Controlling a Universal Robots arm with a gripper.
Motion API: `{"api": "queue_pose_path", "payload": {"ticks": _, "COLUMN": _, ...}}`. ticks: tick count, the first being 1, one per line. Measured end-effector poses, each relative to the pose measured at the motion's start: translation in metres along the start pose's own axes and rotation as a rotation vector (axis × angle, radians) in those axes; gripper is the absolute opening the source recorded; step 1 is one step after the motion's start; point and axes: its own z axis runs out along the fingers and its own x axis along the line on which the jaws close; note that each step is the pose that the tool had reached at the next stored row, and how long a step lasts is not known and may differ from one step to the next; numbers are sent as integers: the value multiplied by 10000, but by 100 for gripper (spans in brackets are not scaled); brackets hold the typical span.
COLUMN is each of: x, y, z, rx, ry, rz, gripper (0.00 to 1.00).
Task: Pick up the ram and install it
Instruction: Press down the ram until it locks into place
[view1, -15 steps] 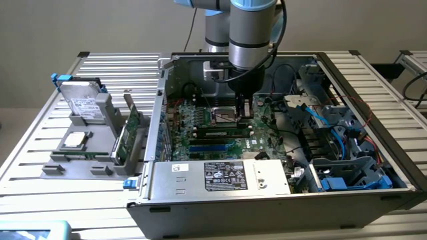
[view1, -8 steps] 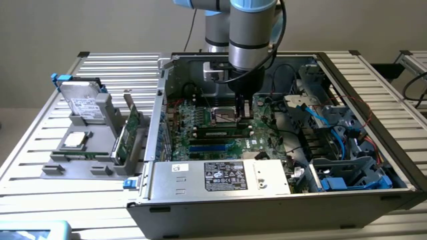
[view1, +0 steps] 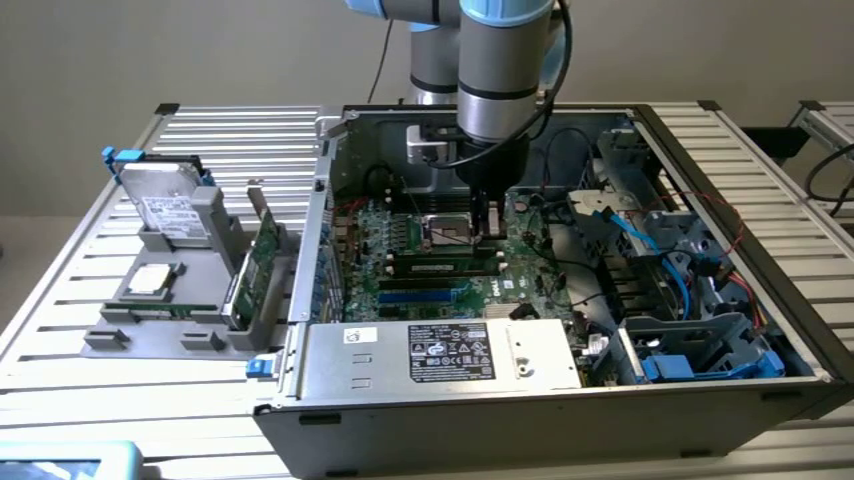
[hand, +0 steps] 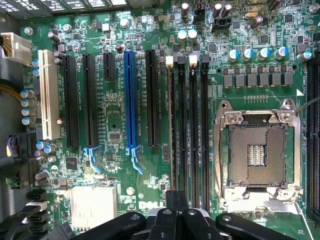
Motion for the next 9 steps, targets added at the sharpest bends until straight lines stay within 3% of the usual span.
{"api": "queue_pose_path", "payload": {"ticks": 6, "x": -1, "y": 2, "z": 4, "rx": 0, "ry": -3, "rz": 1, "gripper": 11}}
{"api": "queue_pose_path", "payload": {"ticks": 9, "x": 10, "y": 33, "z": -71, "rx": 5, "ry": -4, "rz": 1, "gripper": 11}}
